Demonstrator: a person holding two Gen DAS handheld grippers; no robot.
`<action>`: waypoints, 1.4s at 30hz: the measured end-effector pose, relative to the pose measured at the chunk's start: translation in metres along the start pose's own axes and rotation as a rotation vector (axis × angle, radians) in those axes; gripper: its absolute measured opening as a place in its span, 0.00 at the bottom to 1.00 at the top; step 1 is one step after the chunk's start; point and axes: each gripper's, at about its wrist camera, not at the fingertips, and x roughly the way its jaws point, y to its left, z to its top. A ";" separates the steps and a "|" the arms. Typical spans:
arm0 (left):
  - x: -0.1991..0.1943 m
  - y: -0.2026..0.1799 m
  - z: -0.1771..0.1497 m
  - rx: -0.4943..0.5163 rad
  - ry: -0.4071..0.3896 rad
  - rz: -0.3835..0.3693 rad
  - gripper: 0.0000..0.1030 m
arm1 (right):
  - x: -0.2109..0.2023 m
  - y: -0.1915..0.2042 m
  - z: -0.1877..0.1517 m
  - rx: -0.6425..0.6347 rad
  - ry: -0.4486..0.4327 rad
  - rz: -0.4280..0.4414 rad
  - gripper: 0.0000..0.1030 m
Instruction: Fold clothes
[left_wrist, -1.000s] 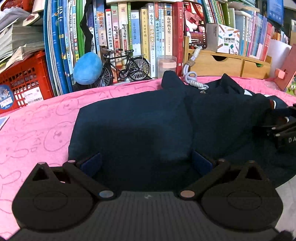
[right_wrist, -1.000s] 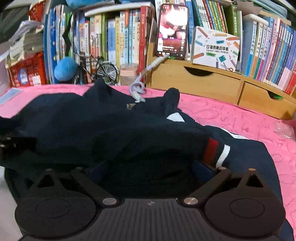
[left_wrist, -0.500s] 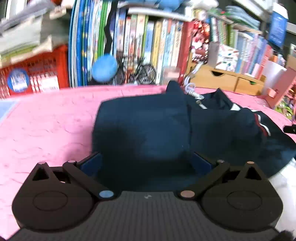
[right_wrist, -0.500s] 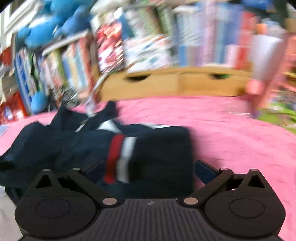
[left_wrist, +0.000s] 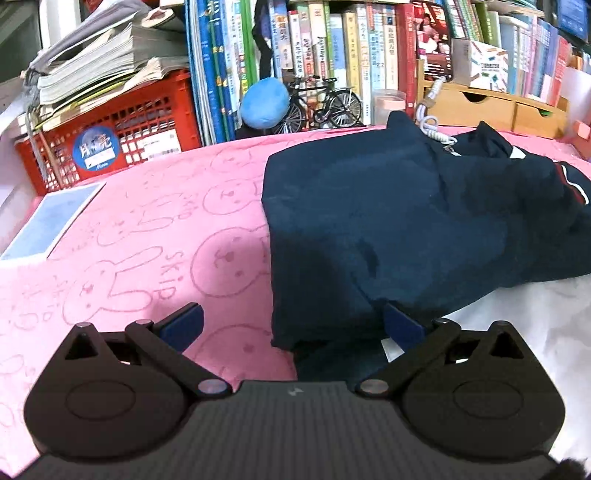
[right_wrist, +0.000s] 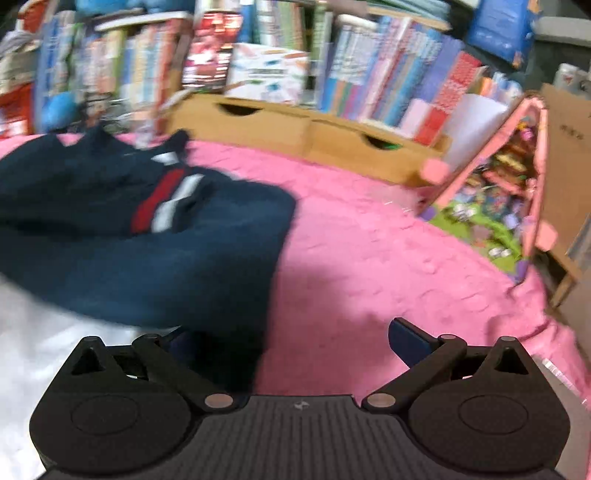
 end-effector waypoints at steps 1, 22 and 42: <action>-0.001 -0.001 -0.001 0.008 0.003 0.003 1.00 | 0.006 -0.004 0.002 0.010 0.010 0.009 1.00; 0.088 -0.017 0.091 -0.014 -0.033 -0.055 1.00 | 0.041 0.105 0.108 0.052 -0.051 0.353 0.66; 0.096 0.022 0.068 -0.093 -0.018 0.036 1.00 | 0.025 0.127 0.113 0.048 -0.078 0.392 0.95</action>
